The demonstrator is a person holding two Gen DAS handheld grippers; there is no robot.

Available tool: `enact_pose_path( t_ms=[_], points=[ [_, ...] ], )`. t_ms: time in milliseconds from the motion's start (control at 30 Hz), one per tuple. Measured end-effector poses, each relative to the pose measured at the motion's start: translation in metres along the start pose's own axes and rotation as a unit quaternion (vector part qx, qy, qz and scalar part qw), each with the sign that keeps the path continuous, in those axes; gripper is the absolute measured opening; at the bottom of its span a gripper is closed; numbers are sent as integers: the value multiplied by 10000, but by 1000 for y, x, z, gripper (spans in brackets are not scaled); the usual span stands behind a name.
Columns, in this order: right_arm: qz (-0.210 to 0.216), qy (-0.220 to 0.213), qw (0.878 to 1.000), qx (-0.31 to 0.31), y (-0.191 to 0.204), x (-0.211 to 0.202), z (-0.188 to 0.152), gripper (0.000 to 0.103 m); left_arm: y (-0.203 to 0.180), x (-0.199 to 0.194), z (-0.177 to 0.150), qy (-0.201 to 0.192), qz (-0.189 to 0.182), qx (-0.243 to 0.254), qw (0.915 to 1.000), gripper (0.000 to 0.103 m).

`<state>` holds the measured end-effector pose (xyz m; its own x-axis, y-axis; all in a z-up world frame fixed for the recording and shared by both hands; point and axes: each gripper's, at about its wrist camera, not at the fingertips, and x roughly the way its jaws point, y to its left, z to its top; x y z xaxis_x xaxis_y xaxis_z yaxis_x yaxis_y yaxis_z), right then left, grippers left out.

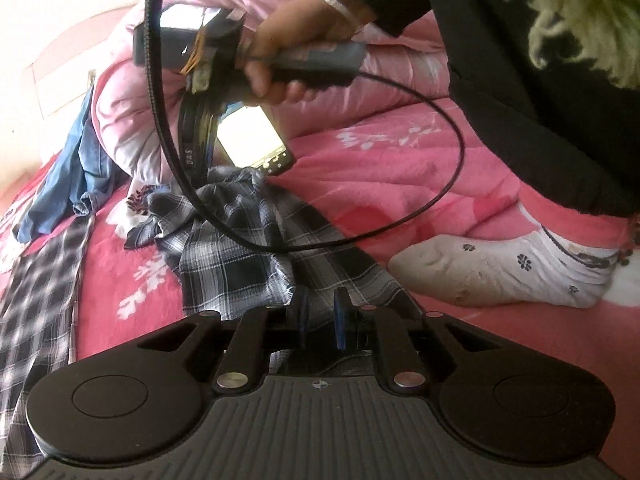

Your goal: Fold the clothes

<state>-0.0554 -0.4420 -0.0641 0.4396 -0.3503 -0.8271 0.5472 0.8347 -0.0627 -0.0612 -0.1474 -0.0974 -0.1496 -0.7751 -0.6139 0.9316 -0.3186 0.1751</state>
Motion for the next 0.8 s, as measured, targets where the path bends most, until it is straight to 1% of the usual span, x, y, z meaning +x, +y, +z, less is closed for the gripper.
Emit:
enact_pose_path(
  t_ms=[33,100,133,200,233,267,300,367,500,533,600,667,700,800],
  points=[
    [172,-176,9982,539,-18,-12,3,1,-1,1,0,9,0,11,10000,12],
    [151,-198,9940,1069,-39,-23,0,1,-3,2,-1,29,10,23,10000,12],
    [41,-119,9927,1196,-46,-24,-4,1,-4,2,-2,51,2,12,10000,12],
    [-165,72,9922,1236,-50,-24,-13,6,-4,3,-5,99,-10,-10,10000,12],
    [-265,191,9919,1226,-51,-23,-19,7,-3,4,-6,121,-8,-9,9999,12],
    [-316,253,9917,1220,-51,-25,-23,15,-3,4,-7,141,-6,-7,9999,12],
    [-389,279,9918,1182,-50,-32,-26,21,-3,5,-8,154,-1,4,9999,12],
    [-662,199,9930,961,-44,-42,-31,22,-3,7,-9,172,-6,22,9998,12],
    [-566,73,9969,543,-30,-56,-28,22,-5,9,-10,187,-47,50,9998,12],
    [-450,106,9978,480,-25,-54,-26,23,-5,10,-10,191,-58,60,9998,12],
    [-247,192,9989,355,-15,-50,-23,29,-6,11,-11,198,-87,102,9997,12],
    [-145,388,9990,188,1,-33,-22,32,-8,12,-10,201,-101,152,9996,12],
    [-163,531,9983,175,4,-27,-24,34,-9,13,-10,201,-104,180,9996,12],
    [-214,952,9950,208,9,-7,-31,35,-10,14,-9,208,-102,210,9995,12]
  ],
)
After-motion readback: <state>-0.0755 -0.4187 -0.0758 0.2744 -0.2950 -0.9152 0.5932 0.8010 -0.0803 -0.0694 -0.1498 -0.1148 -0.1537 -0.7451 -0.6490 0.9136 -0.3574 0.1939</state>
